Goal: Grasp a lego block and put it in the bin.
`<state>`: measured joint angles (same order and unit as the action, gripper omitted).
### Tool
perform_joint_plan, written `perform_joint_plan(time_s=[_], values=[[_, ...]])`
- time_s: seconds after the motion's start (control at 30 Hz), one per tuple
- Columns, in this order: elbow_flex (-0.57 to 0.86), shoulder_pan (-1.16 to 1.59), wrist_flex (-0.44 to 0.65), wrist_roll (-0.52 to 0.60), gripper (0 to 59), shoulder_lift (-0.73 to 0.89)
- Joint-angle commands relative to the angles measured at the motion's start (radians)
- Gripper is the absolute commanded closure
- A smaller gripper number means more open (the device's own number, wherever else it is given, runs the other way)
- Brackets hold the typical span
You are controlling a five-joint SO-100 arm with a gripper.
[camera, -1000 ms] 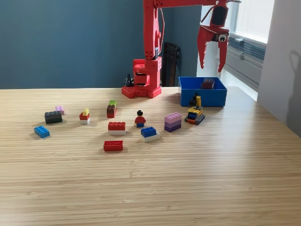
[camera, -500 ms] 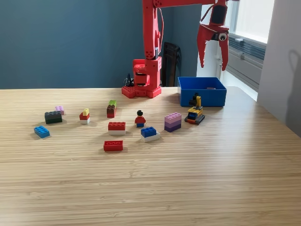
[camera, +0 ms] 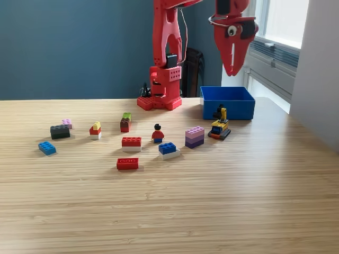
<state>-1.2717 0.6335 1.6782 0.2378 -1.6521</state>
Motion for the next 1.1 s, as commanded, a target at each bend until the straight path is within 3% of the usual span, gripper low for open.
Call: perform_joint_plan(time_s=[0.03, 0.3, 1.1], values=[[0.058, -0.229, -0.011, -0.054, 58.5, -0.078], [0.063, -0.457, -0.034, -0.147, 58.5, -0.078], [-0.006, -0.563, -0.138, -0.184, 58.5, -0.078]])
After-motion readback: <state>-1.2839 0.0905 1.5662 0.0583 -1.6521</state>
